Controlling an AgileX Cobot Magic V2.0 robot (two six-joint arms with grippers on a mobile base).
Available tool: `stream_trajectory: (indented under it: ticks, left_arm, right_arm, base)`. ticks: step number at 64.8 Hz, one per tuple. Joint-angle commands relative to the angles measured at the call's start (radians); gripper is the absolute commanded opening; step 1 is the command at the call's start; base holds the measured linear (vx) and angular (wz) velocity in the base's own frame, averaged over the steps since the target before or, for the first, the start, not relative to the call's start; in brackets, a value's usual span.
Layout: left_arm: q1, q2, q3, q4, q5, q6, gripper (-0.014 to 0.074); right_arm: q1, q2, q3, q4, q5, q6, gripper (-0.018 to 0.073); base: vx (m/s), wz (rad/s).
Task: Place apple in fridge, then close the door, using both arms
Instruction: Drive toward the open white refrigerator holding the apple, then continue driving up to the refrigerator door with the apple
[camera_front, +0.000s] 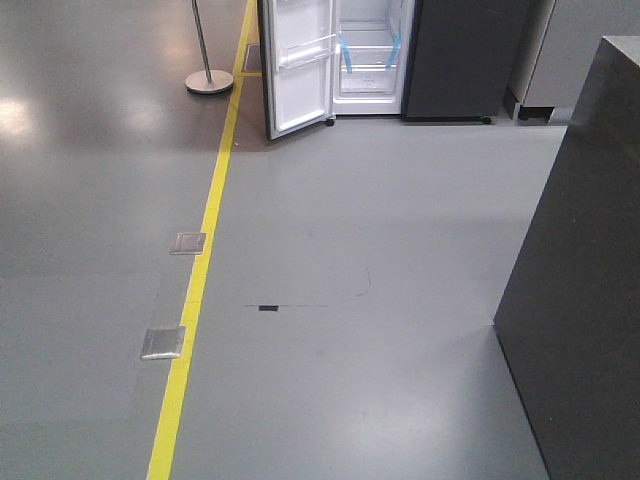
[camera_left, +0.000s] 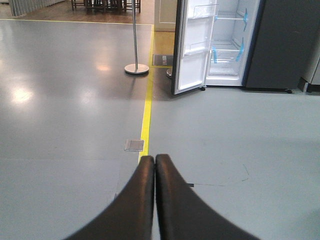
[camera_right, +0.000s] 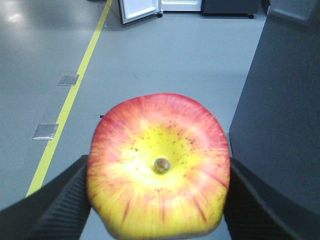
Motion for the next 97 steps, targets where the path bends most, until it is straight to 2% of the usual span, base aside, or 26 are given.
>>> stream_trajectory:
  ticks: [1, 97]
  left_arm:
    - [-0.008, -0.013, 0.021, -0.004, -0.078, -0.006, -0.0006]
    - [-0.008, -0.013, 0.021, -0.004, -0.078, -0.006, -0.0006]
  right_arm:
    - [-0.004, 0.005, -0.027, 0.014, -0.074, -0.003, 0.0125]
    - [-0.004, 0.005, -0.027, 0.014, -0.074, -0.003, 0.0125]
  base:
    - [0.16, -0.02]
    - [0.14, 0.00]
